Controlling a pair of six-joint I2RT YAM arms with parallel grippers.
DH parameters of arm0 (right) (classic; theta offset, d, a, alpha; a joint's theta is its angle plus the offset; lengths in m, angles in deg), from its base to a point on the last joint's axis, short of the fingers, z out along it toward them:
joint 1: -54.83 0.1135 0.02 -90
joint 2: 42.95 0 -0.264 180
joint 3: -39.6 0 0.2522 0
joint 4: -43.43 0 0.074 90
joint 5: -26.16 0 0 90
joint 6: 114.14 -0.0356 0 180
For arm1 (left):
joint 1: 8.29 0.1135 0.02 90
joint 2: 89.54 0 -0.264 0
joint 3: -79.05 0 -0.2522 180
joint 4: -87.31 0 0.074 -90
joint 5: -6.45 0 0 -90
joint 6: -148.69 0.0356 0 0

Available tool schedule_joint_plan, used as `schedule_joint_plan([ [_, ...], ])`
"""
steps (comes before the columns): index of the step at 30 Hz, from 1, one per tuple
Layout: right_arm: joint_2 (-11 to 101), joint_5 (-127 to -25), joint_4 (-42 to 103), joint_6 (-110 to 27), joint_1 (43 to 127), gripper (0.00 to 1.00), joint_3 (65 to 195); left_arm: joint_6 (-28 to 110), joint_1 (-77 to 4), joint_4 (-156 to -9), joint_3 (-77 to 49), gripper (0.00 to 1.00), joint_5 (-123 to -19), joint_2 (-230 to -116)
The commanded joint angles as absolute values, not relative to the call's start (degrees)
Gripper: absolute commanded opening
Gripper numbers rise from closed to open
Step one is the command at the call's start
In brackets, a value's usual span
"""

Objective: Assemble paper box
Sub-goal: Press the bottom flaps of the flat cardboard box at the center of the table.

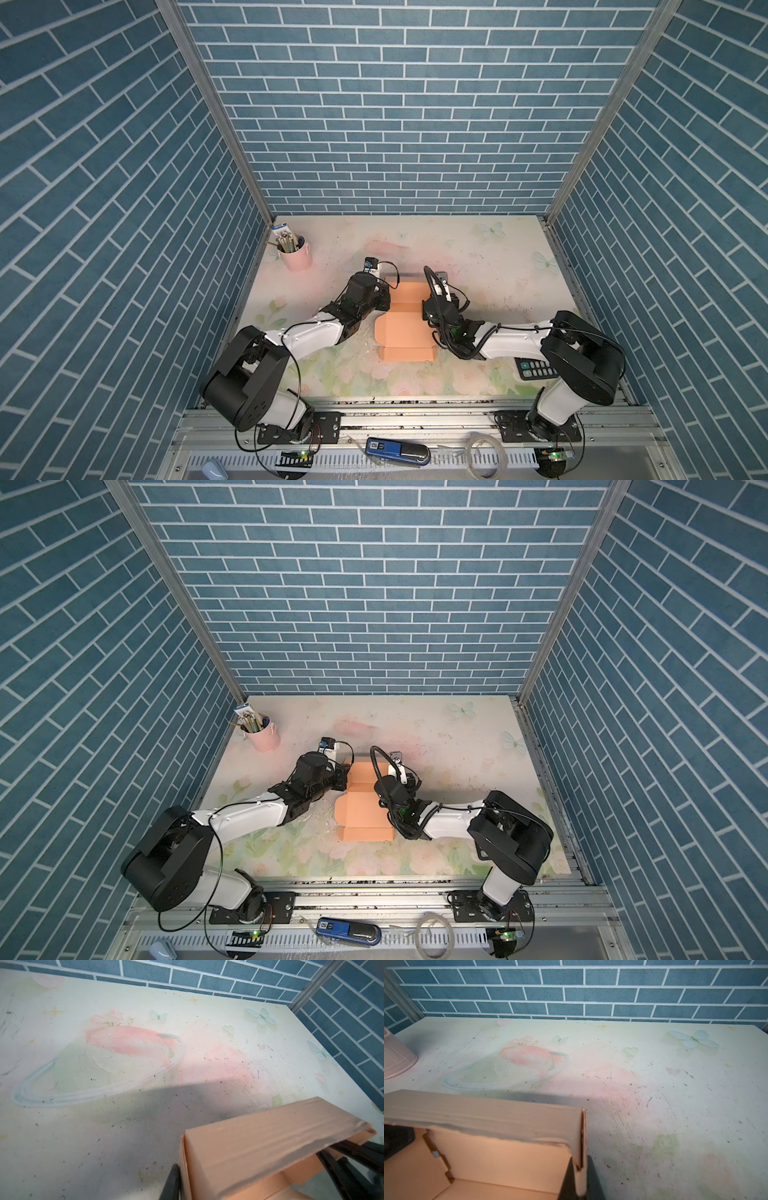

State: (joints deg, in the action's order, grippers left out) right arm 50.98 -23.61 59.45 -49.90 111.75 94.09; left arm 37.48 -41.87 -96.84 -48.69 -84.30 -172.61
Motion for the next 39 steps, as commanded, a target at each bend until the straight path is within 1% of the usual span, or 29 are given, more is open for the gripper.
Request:
schedule_joint_plan([
  [1, 50.3, -24.5, 60.2, -51.7, 111.8, 0.0, 94.9, 38.3, -42.9, -99.2, -48.5, 0.11, -85.0, -172.8],
  [6, 49.8, -24.4, 60.1, -51.8, 112.0, 0.0, 94.9, 39.6, -44.2, -97.5, -47.8, 0.09, -87.6, -172.6],
  [12, 49.8, -24.3, 60.2, -52.3, 112.3, 0.0, 94.9, 39.9, -45.9, -93.3, -45.4, 0.0, -93.3, -172.5],
  [25, 50.2, -24.0, 57.5, -54.2, 112.7, 0.0, 97.7, 37.9, -48.5, -78.3, -38.2, 0.0, -109.0, -174.6],
  [31, 51.6, -23.2, 56.4, -55.3, 112.9, 0.0, 99.6, 35.9, -49.1, -73.1, -35.8, 0.0, -113.6, -176.4],
  [39, 53.3, -23.0, 54.8, -56.8, 112.8, 0.0, 101.6, 33.8, -49.3, -67.8, -32.8, 0.0, -115.6, -179.8],
])
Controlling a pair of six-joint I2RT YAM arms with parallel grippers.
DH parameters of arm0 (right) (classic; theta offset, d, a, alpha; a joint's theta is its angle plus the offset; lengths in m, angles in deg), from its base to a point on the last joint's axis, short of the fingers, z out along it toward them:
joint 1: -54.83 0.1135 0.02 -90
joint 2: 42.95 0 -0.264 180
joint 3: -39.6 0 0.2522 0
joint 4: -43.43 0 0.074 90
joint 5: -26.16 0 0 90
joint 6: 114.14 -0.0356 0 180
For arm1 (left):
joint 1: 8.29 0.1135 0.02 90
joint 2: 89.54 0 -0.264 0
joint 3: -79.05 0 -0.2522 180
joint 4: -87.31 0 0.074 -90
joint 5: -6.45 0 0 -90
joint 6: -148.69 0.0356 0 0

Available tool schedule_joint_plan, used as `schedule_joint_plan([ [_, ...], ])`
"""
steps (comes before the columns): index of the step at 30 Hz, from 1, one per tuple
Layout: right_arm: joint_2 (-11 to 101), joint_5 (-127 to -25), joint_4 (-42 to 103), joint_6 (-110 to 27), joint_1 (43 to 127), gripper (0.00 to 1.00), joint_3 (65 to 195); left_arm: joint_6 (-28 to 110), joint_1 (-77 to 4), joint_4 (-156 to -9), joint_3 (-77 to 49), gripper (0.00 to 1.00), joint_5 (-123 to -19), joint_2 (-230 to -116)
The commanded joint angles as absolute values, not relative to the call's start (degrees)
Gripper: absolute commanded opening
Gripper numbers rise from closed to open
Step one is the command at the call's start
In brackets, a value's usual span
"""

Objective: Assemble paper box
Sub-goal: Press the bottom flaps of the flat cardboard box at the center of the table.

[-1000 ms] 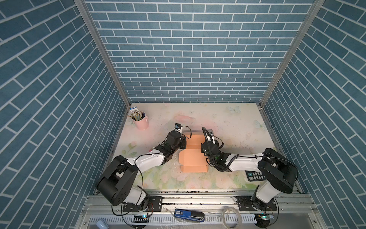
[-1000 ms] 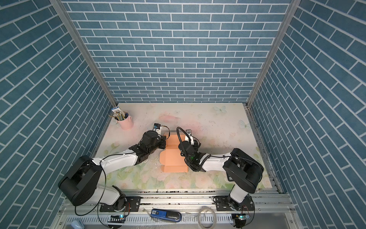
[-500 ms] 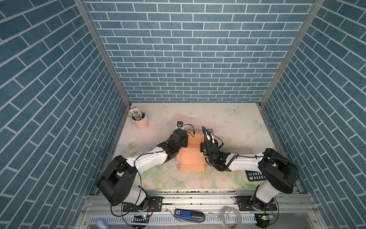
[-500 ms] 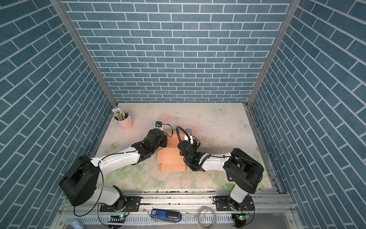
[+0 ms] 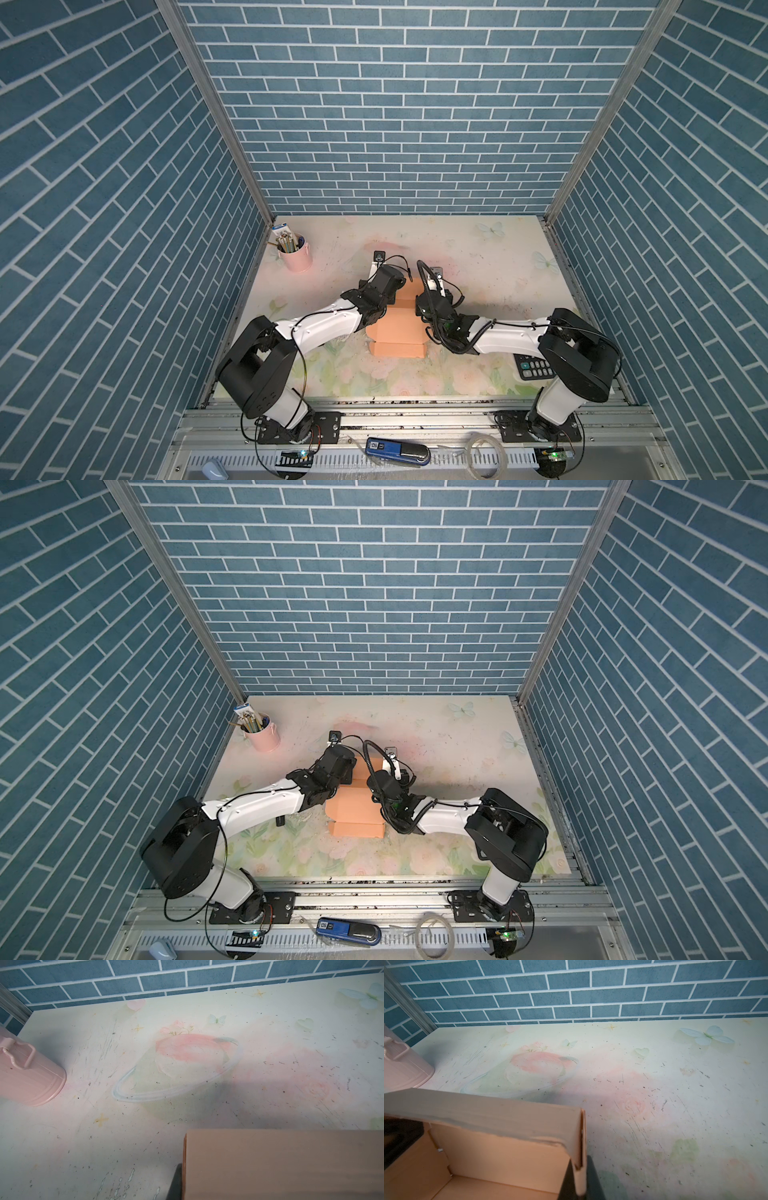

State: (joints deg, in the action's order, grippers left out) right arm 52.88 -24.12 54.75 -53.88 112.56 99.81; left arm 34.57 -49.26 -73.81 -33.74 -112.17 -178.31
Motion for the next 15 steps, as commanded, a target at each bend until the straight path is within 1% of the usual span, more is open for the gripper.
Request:
schedule_joint_plan([
  [1, 53.6, -23.0, 54.6, -57.1, 112.9, 0.0, 101.8, 33.7, -49.3, -67.0, -32.4, 0.0, -115.9, -180.2],
  [6, 54.0, -23.5, 54.5, -58.3, 112.8, 0.0, 102.2, 33.8, -49.3, -66.4, -31.8, 0.03, -115.6, -181.0],
  [9, 53.8, -23.6, 54.2, -58.8, 112.8, 0.0, 102.1, 33.9, -49.3, -66.4, -31.6, 0.07, -114.4, -181.1],
  [12, 53.3, -23.8, 53.2, -59.1, 112.8, 0.0, 102.1, 34.2, -49.2, -66.9, -31.4, 0.17, -110.4, -180.3],
  [14, 53.0, -24.0, 52.5, -59.3, 112.8, 0.0, 102.2, 34.2, -49.2, -66.5, -31.0, 0.27, -107.4, -179.5],
  [15, 52.8, -24.0, 52.1, -59.4, 112.9, 0.0, 102.1, 34.1, -49.1, -66.4, -30.9, 0.34, -105.4, -178.8],
])
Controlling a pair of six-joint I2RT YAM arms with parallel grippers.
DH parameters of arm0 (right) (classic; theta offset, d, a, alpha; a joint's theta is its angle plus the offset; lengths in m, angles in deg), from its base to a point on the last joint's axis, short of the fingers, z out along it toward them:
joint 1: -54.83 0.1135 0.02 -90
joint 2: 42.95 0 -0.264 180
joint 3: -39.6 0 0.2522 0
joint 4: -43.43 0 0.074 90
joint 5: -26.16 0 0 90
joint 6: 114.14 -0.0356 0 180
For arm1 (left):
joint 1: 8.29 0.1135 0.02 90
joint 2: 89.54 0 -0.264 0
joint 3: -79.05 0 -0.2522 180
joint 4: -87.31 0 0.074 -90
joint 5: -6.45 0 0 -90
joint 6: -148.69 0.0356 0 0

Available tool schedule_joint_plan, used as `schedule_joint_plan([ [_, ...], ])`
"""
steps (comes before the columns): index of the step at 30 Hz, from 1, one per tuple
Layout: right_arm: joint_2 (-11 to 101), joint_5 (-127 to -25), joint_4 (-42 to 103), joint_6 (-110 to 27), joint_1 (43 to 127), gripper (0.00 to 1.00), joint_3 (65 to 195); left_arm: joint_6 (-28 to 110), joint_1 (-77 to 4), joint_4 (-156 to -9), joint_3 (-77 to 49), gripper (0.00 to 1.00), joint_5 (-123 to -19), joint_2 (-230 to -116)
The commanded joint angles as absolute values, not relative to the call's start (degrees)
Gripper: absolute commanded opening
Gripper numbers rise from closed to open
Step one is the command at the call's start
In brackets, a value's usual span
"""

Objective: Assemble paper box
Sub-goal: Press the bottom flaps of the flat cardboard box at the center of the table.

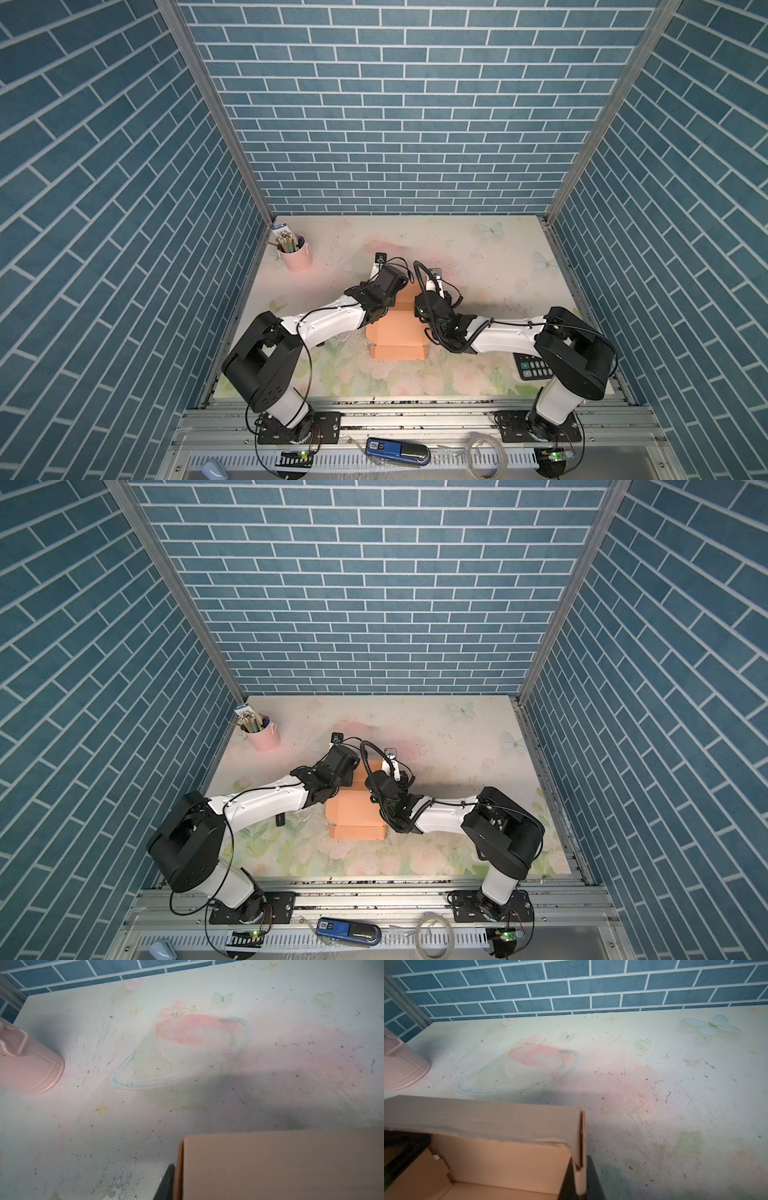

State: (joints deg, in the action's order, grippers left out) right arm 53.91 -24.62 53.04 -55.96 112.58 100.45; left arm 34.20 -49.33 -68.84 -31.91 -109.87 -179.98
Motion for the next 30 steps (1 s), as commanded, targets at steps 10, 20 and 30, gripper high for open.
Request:
schedule_joint_plan([
  [10, 50.5, -24.5, 48.0, -60.9, 112.6, 0.0, 101.7, 33.0, -46.2, -66.9, -35.2, 0.65, -89.2, -169.8],
  [20, 49.9, -26.6, 48.1, -61.3, 112.2, 0.0, 100.9, 34.2, -40.6, -73.6, -44.3, 0.66, -74.8, -162.4],
  [30, 49.9, -28.0, 48.9, -60.8, 111.9, 0.0, 101.0, 38.4, -38.4, -74.4, -46.4, 0.54, -76.1, -163.5],
])
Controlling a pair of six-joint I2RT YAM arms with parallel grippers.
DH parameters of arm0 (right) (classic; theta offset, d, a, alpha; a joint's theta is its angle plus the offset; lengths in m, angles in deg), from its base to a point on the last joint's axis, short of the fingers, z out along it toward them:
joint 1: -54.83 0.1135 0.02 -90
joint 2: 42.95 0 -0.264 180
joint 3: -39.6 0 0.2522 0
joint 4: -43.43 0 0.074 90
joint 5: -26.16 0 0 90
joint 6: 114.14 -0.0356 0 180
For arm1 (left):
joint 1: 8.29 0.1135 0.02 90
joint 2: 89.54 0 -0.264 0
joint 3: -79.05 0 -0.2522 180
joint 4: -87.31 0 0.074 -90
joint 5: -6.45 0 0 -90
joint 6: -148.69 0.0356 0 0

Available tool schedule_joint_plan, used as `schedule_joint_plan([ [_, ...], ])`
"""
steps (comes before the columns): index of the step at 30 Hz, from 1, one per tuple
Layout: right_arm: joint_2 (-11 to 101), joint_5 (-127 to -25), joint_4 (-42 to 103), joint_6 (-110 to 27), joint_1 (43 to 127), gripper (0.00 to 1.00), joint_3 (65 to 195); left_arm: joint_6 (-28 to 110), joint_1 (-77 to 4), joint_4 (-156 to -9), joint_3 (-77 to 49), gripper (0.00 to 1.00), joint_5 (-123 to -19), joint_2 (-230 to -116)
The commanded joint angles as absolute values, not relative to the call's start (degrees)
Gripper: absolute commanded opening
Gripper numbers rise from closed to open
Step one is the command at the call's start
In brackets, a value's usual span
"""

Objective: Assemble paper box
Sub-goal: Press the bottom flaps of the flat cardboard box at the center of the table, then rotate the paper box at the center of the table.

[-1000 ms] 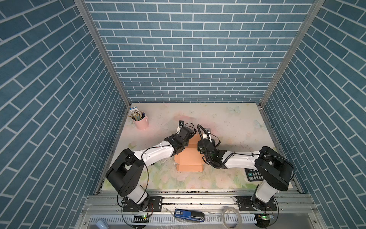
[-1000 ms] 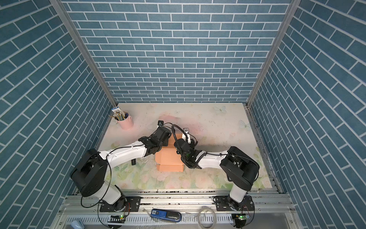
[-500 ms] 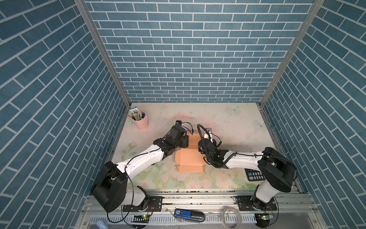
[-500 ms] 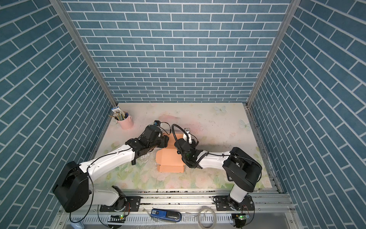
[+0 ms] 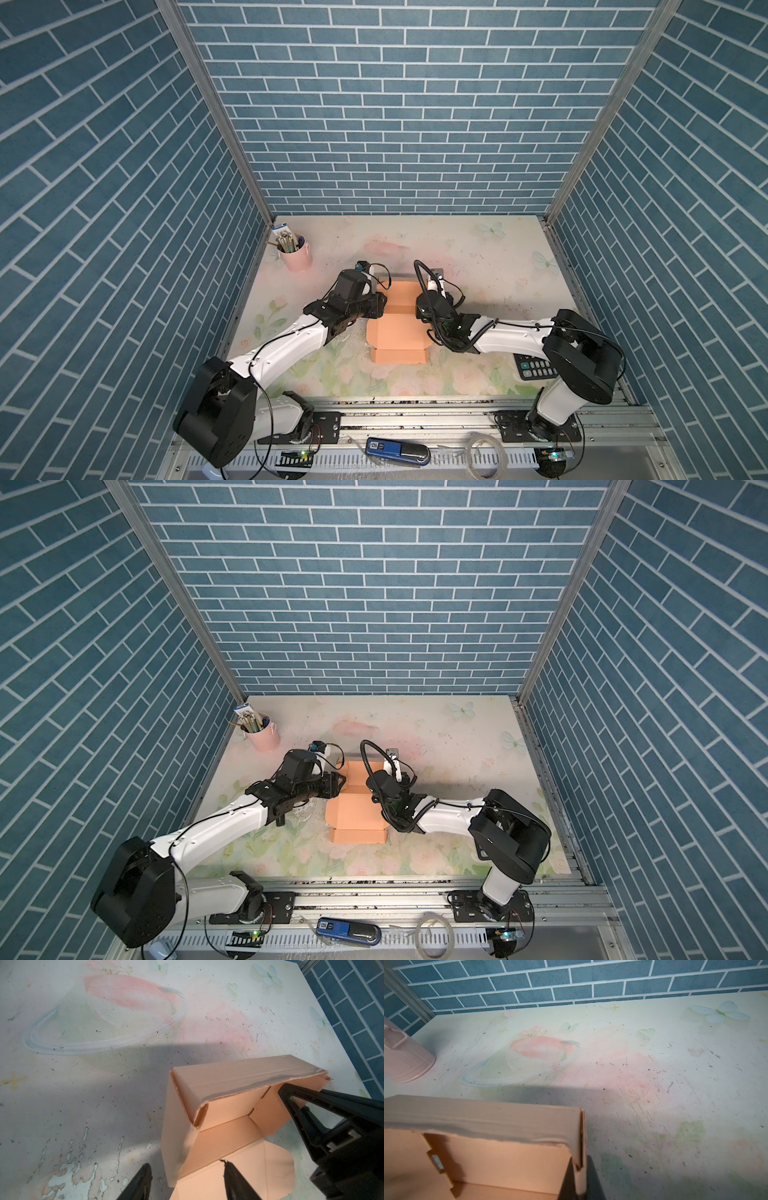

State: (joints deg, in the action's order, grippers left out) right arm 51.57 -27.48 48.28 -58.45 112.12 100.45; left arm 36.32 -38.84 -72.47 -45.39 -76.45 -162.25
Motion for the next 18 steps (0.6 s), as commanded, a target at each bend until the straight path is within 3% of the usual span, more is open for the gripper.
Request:
schedule_joint_plan([
  [1, 50.0, -28.2, 48.7, -60.8, 111.9, 0.0, 101.1, 38.4, -38.5, -75.3, -46.6, 0.51, -75.9, -164.2],
  [11, 49.6, -29.4, 45.7, -61.7, 111.5, 0.0, 101.9, 40.3, -38.5, -76.6, -44.9, 0.34, -76.6, -168.6],
  [13, 49.5, -29.6, 44.8, -61.9, 111.4, 0.0, 102.4, 40.5, -38.8, -76.1, -44.4, 0.24, -77.0, -169.0],
  [18, 49.0, -30.2, 41.2, -62.5, 111.4, 0.0, 103.7, 40.4, -41.2, -72.8, -42.2, 0.17, -80.1, -170.0],
])
